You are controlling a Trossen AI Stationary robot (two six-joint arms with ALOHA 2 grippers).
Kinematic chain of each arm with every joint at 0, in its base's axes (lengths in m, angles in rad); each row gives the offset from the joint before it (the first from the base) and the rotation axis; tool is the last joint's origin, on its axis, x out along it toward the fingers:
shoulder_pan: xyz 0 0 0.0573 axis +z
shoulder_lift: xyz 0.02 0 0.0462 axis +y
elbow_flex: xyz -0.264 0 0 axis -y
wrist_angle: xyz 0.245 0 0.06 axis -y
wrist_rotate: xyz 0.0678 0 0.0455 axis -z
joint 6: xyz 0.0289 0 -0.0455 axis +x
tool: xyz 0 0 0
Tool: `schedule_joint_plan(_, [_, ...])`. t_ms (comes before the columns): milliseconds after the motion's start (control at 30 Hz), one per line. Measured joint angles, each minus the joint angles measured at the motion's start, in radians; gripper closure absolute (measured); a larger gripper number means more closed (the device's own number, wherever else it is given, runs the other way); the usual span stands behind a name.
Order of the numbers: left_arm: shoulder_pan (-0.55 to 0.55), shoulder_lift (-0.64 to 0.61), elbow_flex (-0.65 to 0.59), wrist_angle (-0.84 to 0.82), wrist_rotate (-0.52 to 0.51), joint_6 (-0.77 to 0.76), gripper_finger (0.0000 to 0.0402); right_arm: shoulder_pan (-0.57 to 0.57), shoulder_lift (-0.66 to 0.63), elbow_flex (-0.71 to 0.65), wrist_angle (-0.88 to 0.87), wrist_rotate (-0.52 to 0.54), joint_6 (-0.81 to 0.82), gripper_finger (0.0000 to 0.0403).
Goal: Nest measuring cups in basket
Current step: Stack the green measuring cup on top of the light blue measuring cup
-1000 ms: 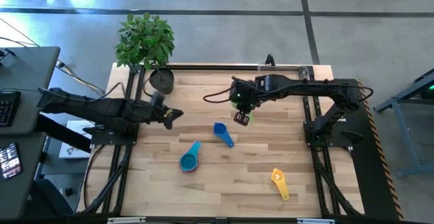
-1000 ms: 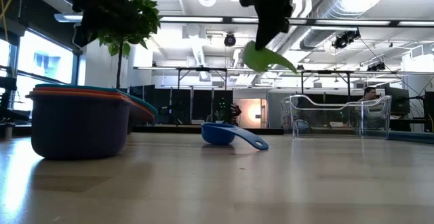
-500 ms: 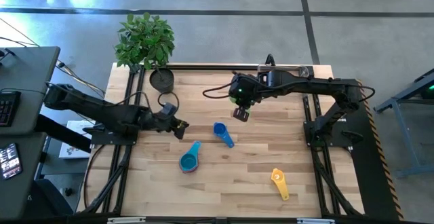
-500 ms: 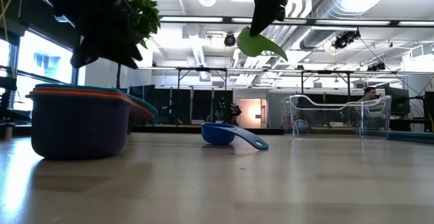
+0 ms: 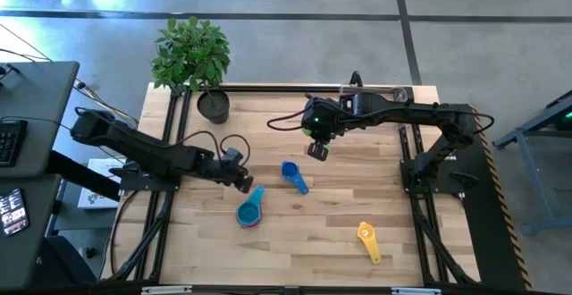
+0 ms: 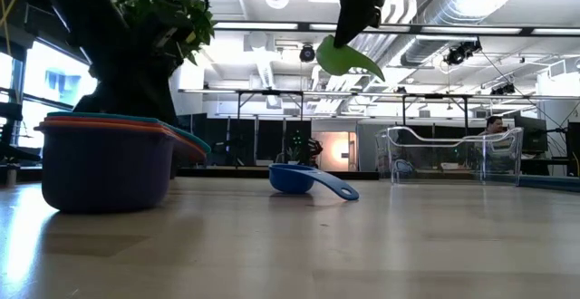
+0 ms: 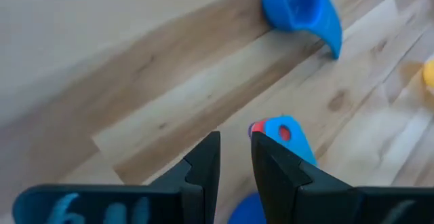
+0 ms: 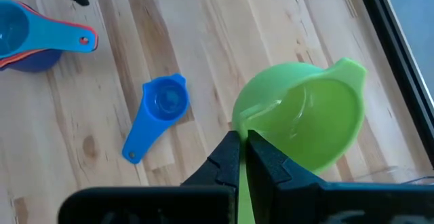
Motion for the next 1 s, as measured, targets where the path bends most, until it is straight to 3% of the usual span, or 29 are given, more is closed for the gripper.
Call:
schedule_joint_plan(467, [-0.023, 0.149, 0.0, 0.091, 0.086, -0.185, 0.0328, 0.0, 0.0, 0.0, 0.003, 0.002, -0.025, 0.0403])
schedule_joint_plan(1000, [-0.022, 0.276, 0.029, 0.277, 0.107, -0.185, 0.0328, 0.0, 0.0, 0.0, 0.007, -0.001, -0.035, 0.0403])
